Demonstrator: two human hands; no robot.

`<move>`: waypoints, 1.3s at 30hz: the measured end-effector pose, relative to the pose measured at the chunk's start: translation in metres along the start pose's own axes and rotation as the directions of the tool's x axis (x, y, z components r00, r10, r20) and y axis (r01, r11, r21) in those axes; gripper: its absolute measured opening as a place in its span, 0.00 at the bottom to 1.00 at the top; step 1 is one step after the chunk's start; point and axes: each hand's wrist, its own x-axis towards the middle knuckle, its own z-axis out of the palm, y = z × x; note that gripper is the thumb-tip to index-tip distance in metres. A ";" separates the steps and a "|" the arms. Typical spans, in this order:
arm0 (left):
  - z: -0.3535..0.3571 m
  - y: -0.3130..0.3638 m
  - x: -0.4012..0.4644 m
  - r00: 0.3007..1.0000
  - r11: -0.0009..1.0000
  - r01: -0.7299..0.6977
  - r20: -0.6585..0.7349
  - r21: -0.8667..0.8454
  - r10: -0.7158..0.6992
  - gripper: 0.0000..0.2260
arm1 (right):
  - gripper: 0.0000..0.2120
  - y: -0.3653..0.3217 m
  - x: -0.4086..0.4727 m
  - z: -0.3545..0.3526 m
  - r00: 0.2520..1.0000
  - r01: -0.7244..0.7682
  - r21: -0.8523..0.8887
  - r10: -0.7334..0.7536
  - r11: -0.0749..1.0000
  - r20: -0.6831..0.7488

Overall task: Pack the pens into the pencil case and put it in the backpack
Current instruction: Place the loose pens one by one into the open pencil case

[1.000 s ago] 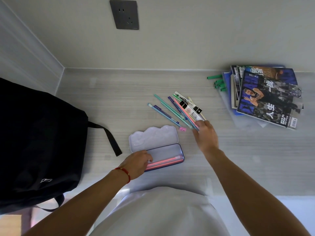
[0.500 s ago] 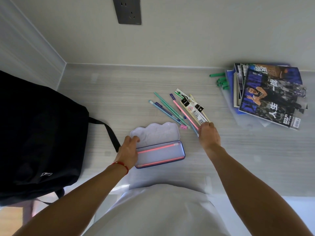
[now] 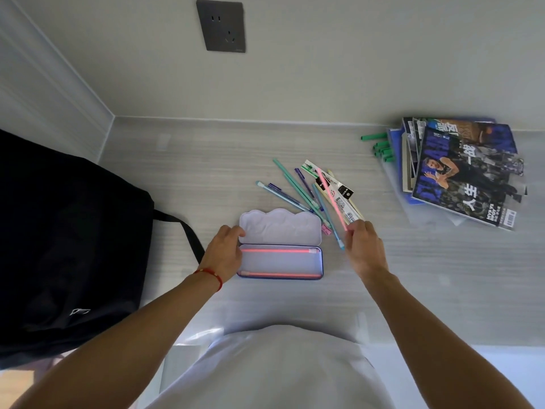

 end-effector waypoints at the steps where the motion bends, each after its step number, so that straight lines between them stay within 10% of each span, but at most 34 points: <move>1: -0.002 0.000 -0.003 0.999 1.000 -0.027 -0.035 -0.005 0.027 0.16 | 0.07 -0.001 -0.007 -0.001 0.995 0.100 0.022 -0.100 0.995 -0.004; 6: -0.010 -0.001 -0.009 0.987 0.994 -0.073 -0.152 -0.087 0.059 0.20 | 0.02 -0.010 -0.034 -0.006 0.889 0.444 0.029 -0.444 0.895 0.113; 19: 0.016 0.010 -0.035 0.909 0.871 -0.417 0.133 0.260 0.396 0.18 | 0.08 -0.028 -0.044 0.019 0.812 0.473 0.050 -0.457 0.880 0.363; 26: 0.014 0.009 -0.037 0.914 0.870 -0.405 0.132 0.282 0.383 0.17 | 0.06 -0.022 -0.018 0.010 0.995 0.069 0.055 -0.073 0.996 0.070; 31: 0.012 0.013 -0.038 0.920 0.892 -0.390 0.074 0.229 0.384 0.16 | 0.16 -0.020 0.002 0.011 0.958 -0.168 -0.117 0.190 0.979 0.214; 39: 0.001 0.012 -0.036 0.921 0.919 -0.390 0.015 0.060 0.389 0.15 | 0.11 -0.003 -0.011 0.012 0.950 -0.310 0.147 0.299 0.940 0.092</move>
